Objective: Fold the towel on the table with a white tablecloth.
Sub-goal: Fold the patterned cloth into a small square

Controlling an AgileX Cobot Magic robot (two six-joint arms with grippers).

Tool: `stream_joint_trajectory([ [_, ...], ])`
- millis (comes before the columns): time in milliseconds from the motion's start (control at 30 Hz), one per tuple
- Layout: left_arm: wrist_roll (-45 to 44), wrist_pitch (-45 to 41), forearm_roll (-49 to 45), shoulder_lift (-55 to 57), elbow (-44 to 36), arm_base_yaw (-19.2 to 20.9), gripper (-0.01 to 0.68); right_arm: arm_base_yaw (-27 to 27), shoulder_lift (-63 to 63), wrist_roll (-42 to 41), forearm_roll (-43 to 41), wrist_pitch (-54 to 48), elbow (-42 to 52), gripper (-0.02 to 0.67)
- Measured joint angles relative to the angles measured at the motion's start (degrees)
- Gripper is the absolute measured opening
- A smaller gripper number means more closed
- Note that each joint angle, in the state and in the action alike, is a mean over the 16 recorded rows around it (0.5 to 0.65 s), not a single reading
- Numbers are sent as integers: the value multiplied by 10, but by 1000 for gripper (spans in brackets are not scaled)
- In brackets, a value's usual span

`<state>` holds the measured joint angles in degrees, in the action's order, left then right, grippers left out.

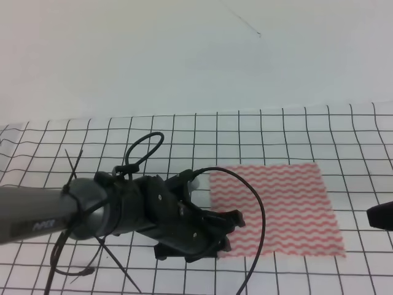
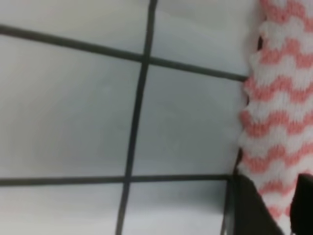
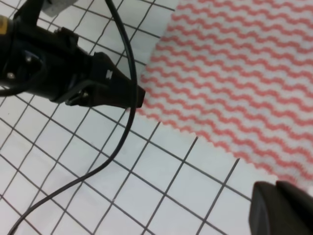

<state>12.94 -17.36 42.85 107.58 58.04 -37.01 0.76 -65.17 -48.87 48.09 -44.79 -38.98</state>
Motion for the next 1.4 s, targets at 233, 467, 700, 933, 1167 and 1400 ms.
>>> stream_joint_trajectory([
  [233,-27,0,15,2,13,0,101,0,0,0,0,-1,0,-1],
  [467,-56,-5,22,5,36,0,20,0,0,0,-1,-1,0,-1],
  [700,-91,3,18,6,52,2,1,0,0,0,-1,0,0,-1],
  [933,-145,8,16,8,53,23,0,0,0,0,-1,1,0,-1],
  [1167,-192,-25,15,0,53,59,0,0,0,-2,-1,0,0,-1],
  [1400,-193,-93,26,-15,54,79,26,0,0,-12,-2,2,0,-1],
])
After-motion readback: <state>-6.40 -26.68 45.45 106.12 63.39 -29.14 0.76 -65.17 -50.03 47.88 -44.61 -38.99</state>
